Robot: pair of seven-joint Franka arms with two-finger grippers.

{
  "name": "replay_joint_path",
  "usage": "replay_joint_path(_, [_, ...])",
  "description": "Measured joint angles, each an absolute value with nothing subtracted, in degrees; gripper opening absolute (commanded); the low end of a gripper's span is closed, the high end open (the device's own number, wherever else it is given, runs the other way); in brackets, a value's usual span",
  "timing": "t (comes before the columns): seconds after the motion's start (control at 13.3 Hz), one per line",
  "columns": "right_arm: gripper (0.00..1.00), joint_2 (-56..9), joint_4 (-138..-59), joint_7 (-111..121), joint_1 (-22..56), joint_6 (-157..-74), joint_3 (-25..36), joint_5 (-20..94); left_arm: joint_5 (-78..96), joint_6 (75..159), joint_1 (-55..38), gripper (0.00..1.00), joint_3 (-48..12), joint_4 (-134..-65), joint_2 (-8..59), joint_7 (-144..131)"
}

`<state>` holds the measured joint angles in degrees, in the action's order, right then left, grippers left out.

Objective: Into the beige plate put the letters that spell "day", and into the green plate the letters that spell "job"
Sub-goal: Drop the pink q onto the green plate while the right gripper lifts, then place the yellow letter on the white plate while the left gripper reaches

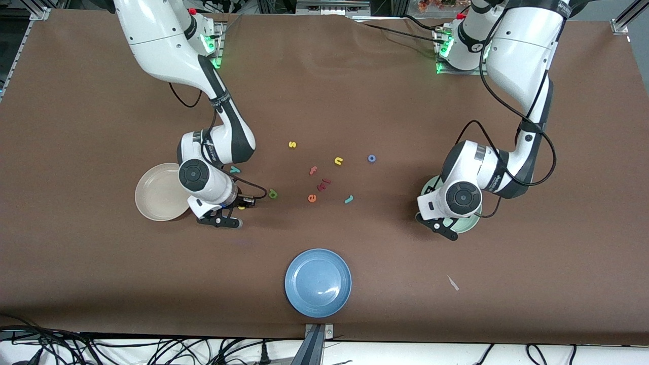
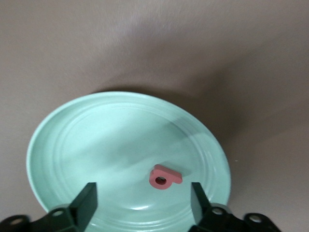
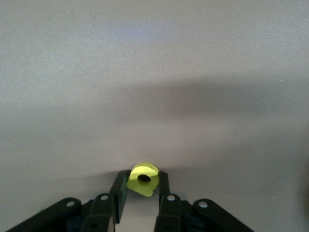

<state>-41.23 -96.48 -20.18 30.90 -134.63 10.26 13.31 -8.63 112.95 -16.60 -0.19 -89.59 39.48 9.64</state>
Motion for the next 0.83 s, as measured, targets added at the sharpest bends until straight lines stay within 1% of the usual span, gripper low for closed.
replay_joint_path(0.15, [0.17, -41.2, -96.5, -20.2, 30.9, -134.6, 10.3, 13.3, -8.0, 108.6, -16.6, 1.0, -3.1, -89.3, 36.5, 7.1])
replay_joint_path(0.23, [0.11, -41.2, -96.4, -20.2, 30.9, -134.6, 10.3, 13.3, -6.7, 106.4, -16.8, 1.0, -4.7, -89.3, 35.1, 3.4])
replay_joint_path(0.3, [0.07, -41.2, -96.4, -20.2, 30.9, -134.6, 10.3, 13.3, -5.1, 104.8, -17.1, 1.0, -5.9, -89.3, 33.9, -1.2])
replay_joint_path(0.6, [0.05, -41.2, -96.1, -19.7, 30.8, -134.3, 10.4, 13.3, -3.5, 103.8, -18.3, 1.0, -10.3, -91.6, 33.7, -20.2])
replay_joint_path(0.68, [0.05, -41.2, -95.5, -18.6, 30.8, -133.0, 10.7, 13.3, -3.3, 104.2, -19.0, 1.0, -11.2, -92.1, 34.0, -25.9])
replay_joint_path(0.83, [0.04, -40.5, -93.7, -14.0, 29.8, -127.7, 11.4, 13.3, -1.7, 107.1, -20.1, 1.0, -13.1, -93.1, 34.8, -35.7])
